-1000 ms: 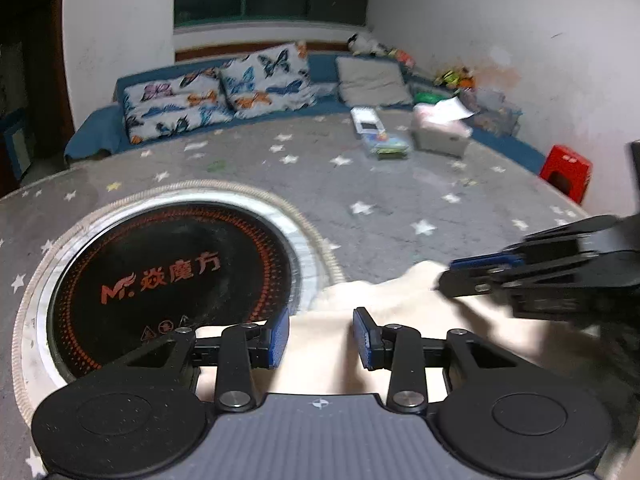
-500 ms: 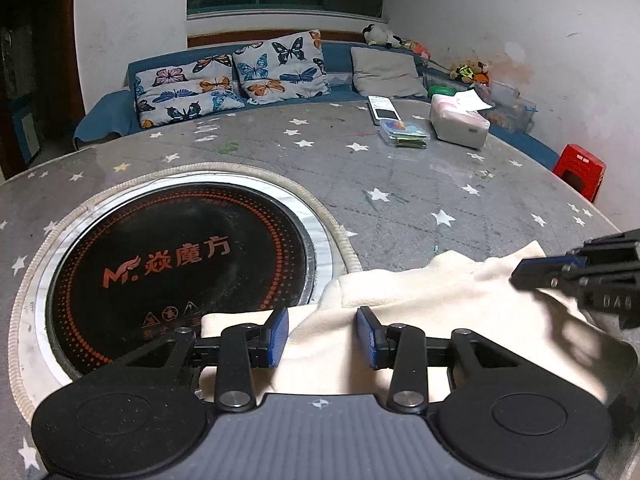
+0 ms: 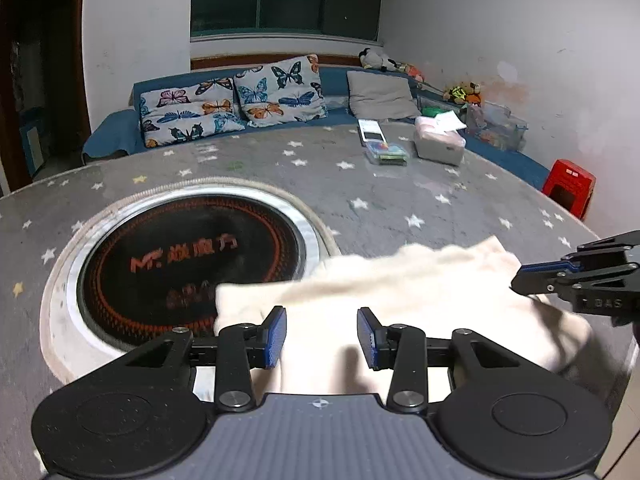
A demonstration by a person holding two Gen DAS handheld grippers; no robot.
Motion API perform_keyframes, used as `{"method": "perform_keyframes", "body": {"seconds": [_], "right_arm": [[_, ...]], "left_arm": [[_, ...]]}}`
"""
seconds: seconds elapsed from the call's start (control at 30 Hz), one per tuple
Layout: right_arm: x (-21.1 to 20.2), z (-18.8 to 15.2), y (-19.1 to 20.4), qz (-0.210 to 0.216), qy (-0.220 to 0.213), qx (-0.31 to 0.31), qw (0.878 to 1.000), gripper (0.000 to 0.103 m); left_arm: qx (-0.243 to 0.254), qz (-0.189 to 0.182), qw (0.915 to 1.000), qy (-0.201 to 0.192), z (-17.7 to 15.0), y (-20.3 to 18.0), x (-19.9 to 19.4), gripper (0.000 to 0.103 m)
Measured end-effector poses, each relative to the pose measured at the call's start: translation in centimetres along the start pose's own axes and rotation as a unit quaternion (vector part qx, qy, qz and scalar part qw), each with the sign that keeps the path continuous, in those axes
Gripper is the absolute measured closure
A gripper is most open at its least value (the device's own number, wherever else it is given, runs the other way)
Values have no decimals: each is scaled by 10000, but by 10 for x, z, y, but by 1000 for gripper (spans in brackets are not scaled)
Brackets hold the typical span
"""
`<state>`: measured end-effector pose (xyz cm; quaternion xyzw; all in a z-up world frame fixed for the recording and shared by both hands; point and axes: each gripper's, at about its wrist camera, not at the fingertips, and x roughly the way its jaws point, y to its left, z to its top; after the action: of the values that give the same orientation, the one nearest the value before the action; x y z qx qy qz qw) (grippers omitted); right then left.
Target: Fold clothes
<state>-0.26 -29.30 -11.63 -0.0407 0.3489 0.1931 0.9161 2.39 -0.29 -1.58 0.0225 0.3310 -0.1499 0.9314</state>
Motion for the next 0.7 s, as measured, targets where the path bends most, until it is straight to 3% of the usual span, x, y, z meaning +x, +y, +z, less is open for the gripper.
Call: {"method": "perform_keyframes", "body": {"seconds": [0.3, 0.47, 0.7], "right_arm": [[-19, -2, -21, -305, -173, 296, 9989, 91], [-38, -3, -17, -206, -211, 150, 9995, 91], [-46, -18, 20, 152, -97, -351, 9992, 91]], "left_arm": [[-114, 228, 9997, 57, -10, 8, -4, 61], [-77, 191, 9998, -15, -14, 5, -13, 61], [109, 199, 9997, -53, -24, -4, -19, 61]]}}
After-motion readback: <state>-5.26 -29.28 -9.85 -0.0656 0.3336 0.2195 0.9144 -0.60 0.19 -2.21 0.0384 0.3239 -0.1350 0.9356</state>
